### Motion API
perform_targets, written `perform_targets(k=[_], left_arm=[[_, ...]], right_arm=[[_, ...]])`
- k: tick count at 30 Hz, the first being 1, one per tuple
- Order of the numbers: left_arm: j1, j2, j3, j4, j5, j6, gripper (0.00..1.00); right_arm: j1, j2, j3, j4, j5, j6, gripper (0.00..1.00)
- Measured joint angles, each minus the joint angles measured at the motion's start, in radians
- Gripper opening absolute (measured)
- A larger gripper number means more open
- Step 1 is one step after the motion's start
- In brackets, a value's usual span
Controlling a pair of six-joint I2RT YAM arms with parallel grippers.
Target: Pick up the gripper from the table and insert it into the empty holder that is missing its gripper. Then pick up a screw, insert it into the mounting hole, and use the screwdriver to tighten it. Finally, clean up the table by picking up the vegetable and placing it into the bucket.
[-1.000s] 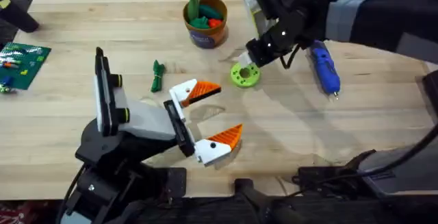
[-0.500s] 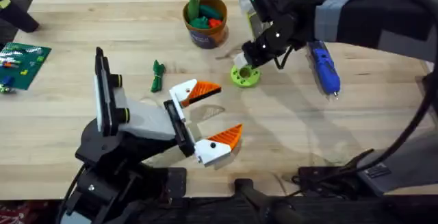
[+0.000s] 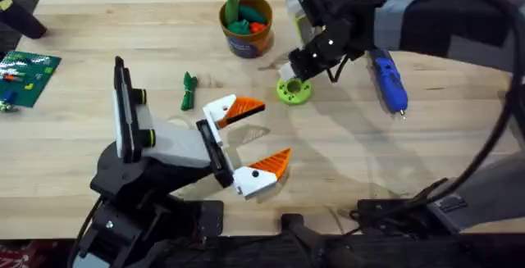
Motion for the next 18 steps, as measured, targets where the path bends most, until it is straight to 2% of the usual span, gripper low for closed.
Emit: perform_targets(k=[14, 16, 18], left_arm=[[0.0, 0.0, 0.0, 0.0, 0.0, 0.0, 0.981], [0.0, 0.0, 0.0, 0.0, 0.0, 0.0, 0.981], [0.0, 0.0, 0.0, 0.0, 0.0, 0.0, 0.981]], right_arm=[[0.0, 0.028, 0.002, 0.001, -0.007, 0.001, 0.429], [0.0, 0.028, 0.002, 0.002, -0.01, 0.001, 0.361], [0.0, 0.028, 0.002, 0.005, -0.009, 0.004, 0.228]])
